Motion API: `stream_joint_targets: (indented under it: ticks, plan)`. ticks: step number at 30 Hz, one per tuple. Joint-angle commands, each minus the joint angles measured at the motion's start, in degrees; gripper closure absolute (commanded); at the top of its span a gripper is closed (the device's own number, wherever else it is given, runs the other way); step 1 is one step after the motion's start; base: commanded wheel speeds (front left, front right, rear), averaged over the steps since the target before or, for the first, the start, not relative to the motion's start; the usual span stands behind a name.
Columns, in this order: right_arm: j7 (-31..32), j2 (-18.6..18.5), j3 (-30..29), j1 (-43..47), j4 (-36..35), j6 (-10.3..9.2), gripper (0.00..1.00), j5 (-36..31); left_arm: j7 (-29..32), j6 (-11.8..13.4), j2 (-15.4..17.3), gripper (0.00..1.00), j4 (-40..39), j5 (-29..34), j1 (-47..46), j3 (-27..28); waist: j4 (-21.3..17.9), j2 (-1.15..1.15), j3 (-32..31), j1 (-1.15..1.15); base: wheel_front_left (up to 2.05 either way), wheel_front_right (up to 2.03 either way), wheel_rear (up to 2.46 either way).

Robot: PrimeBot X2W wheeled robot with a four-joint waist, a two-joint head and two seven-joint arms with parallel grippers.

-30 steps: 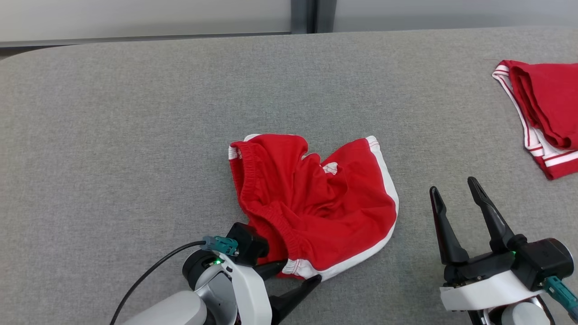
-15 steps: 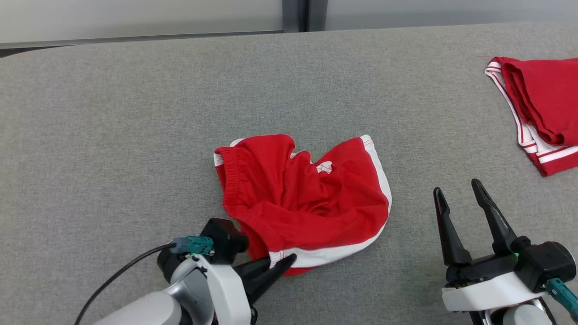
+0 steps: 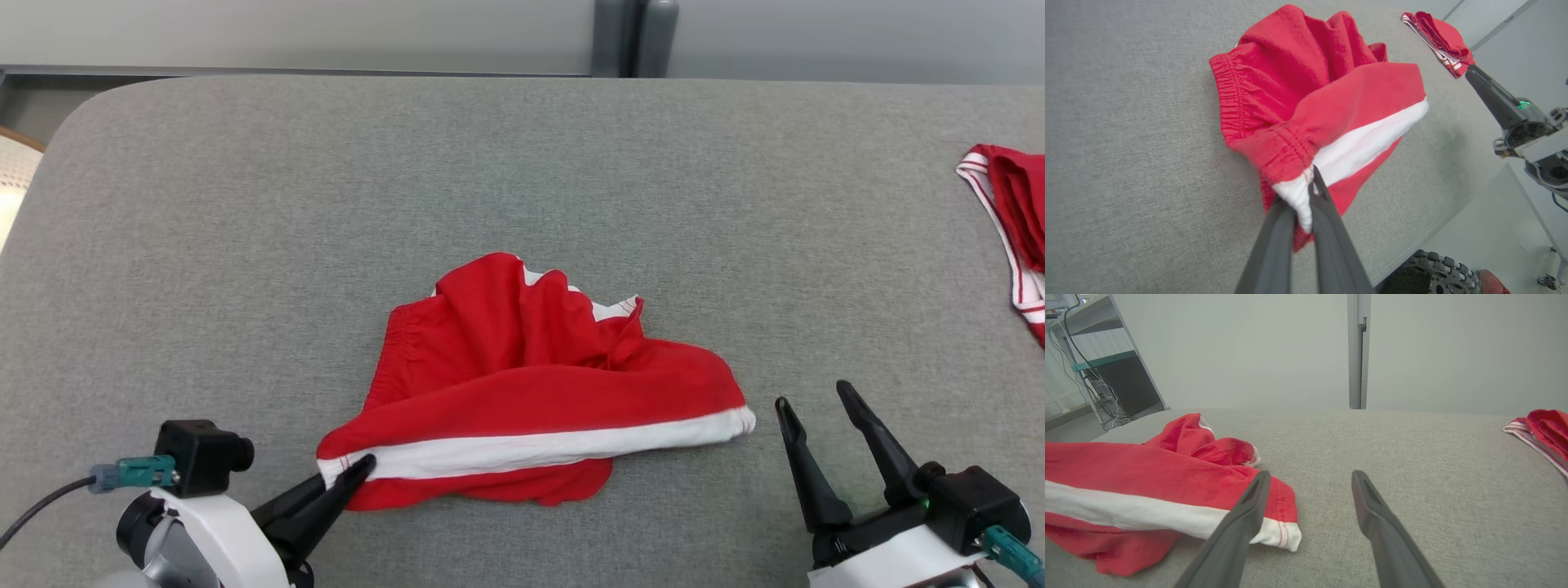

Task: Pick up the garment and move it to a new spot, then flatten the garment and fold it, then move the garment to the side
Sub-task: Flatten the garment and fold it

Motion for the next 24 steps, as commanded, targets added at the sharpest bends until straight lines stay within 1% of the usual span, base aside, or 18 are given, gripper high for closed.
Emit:
stream_joint_targets:
  ticks: [1,4,7,14,17,18,19,24]
  plan:
    - [-0.01,-1.57,1.17,0.48,0.92,-0.14,0.0,1.76,-1.33,-0.77,-0.15,1.0,1.28,-1.17,0.48,1.02,1.84,0.0,-0.54,0.0,0.0,0.0,0.0]
    - [-0.01,-4.74,6.25,1.24,2.42,-0.13,0.0,5.62,-3.08,-1.92,-0.9,1.0,3.76,-1.7,0.5,1.68,3.04,0.0,-0.76,0.0,0.0,0.0,0.0]
    - [-0.01,-7.78,11.04,1.07,3.85,-0.14,0.0,8.98,-3.51,-2.82,-1.84,1.0,5.73,-1.32,-0.26,1.52,3.81,0.0,-0.91,0.0,0.0,0.0,0.0]
    - [-0.01,-10.71,18.54,-0.07,6.15,-0.13,0.0,15.81,-3.87,-3.98,-3.48,1.0,8.2,-0.94,-1.69,1.13,4.96,0.0,-0.55,0.0,0.0,0.0,0.0]
    - [-0.01,-10.89,20.51,-0.98,6.95,-0.12,0.0,17.4,-3.84,-4.33,-3.78,1.0,8.7,-0.56,-2.27,1.02,5.15,0.0,-0.18,0.0,0.0,0.0,0.0]
    - [-0.01,-11.05,21.19,-1.27,7.09,-0.12,0.61,17.65,-3.84,-4.28,-3.8,1.0,8.84,-0.48,-2.42,1.03,5.15,0.0,-0.05,0.0,0.0,0.0,0.0]
    - [-0.01,-11.28,21.77,-1.71,7.16,-0.12,1.0,18.07,-3.88,-4.26,-3.8,1.0,8.97,-0.39,-2.58,1.06,5.12,0.0,0.09,0.0,0.0,0.0,0.0]
    - [-0.01,-11.85,23.75,-3.77,5.94,-0.12,1.0,19.58,-3.78,-4.29,-3.24,1.0,8.92,-0.33,-2.58,1.24,4.32,0.0,0.62,0.0,0.0,0.0,0.0]
